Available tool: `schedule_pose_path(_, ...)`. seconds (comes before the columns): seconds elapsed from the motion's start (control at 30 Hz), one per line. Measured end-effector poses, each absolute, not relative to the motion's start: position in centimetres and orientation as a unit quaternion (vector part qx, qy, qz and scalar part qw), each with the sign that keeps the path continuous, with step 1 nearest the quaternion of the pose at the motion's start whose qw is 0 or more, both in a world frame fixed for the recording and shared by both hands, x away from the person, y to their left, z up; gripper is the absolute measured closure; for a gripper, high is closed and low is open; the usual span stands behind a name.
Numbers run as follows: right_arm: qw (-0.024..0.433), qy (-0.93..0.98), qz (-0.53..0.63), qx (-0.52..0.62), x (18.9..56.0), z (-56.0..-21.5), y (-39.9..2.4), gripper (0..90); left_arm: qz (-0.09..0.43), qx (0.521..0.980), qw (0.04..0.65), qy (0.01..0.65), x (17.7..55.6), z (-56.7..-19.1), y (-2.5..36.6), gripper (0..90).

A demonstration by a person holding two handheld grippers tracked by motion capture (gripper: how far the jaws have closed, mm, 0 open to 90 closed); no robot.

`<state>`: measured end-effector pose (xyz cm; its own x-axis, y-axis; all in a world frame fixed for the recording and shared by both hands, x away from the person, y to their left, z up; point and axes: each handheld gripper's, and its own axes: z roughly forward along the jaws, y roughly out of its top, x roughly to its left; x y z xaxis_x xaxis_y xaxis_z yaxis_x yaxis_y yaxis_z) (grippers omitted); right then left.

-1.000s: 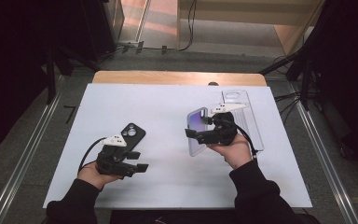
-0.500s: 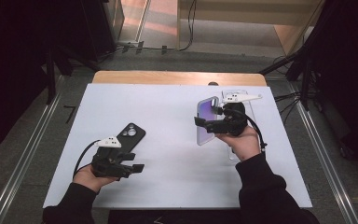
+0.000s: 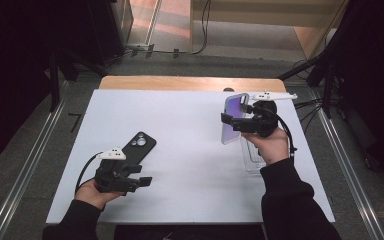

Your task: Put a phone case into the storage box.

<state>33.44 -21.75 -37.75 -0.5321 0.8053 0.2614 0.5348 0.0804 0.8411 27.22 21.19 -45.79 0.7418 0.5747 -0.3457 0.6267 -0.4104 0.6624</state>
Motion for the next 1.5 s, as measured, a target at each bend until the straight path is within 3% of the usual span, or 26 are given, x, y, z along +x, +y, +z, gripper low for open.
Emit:
schedule_pose_path(0.77,0.2,0.676,0.472,0.53,34.3,-38.1,-27.1,15.3,-0.038,0.834,0.409,0.368,27.4,-46.1,21.4,31.6)
schedule_pose_path(1.5,0.23,0.662,0.436,0.565,40.1,-38.7,-27.7,15.3,-0.043,0.832,0.41,0.371,27.9,-46.6,21.4,31.6)
